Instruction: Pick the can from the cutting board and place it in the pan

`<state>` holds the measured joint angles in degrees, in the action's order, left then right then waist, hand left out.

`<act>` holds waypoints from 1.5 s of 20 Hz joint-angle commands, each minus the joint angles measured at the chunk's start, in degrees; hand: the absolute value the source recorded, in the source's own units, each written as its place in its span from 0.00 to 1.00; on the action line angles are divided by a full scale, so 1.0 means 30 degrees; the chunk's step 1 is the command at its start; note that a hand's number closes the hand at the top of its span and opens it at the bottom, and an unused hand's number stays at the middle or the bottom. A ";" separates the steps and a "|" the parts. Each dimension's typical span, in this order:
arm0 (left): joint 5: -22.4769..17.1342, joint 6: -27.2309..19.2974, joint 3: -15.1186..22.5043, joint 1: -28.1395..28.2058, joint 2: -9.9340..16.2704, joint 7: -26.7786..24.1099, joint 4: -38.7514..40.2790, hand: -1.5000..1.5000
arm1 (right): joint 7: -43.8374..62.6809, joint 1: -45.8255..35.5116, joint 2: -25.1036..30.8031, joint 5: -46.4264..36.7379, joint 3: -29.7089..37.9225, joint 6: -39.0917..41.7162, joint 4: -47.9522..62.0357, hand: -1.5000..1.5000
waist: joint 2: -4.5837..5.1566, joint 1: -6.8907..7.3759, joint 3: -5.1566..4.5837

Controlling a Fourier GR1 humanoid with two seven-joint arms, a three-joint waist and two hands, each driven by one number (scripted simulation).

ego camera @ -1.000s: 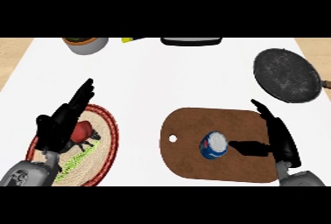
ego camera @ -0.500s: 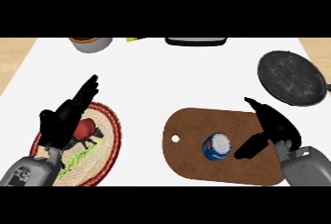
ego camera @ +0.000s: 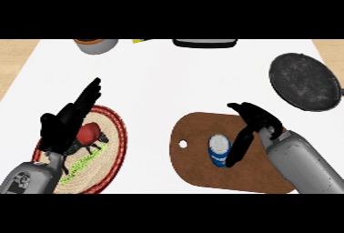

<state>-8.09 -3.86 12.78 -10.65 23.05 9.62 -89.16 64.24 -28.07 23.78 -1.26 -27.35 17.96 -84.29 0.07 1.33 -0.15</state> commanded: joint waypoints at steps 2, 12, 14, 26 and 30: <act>0.0061 0.0263 -0.0189 -0.0229 -0.0089 -0.0069 0.0342 0.50 | 0.4940 -0.2343 -0.1164 0.0710 -0.0873 0.1688 0.1611 0.00 | 0.0012 -0.0111 0.0008; 0.0262 0.0018 -0.0268 0.0722 -0.0414 0.0394 -0.0544 0.50 | 0.6170 -0.2642 -0.1314 0.1033 -0.2639 0.1265 0.1681 0.00 | -0.0113 -0.0336 0.0019; 0.0622 -0.0009 -0.0473 -0.0038 -0.0603 -0.0325 0.0577 0.50 | 0.5196 -0.1728 -0.0148 0.1161 -0.2817 0.1795 0.1284 0.00 | -0.0065 -0.0669 0.0017; 0.0933 -0.0049 -0.0458 0.0094 -0.1033 0.1132 -0.0676 0.50 | 0.5155 -0.2072 -0.1333 -0.0078 -0.3512 0.0437 0.2350 0.00 | -0.0068 -0.0415 0.0032; 0.0675 0.0774 -0.0957 0.0287 -0.0675 0.0555 -0.0283 0.50 | 0.2461 -0.0615 -0.1274 -0.0315 -0.4587 0.1205 0.2766 1.00 | -0.0030 -0.0418 0.0038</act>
<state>-5.72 -2.71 10.92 -9.32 20.65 10.94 -90.88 65.06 -31.16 20.68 -0.35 -38.30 18.27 -77.58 -0.72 0.14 -0.38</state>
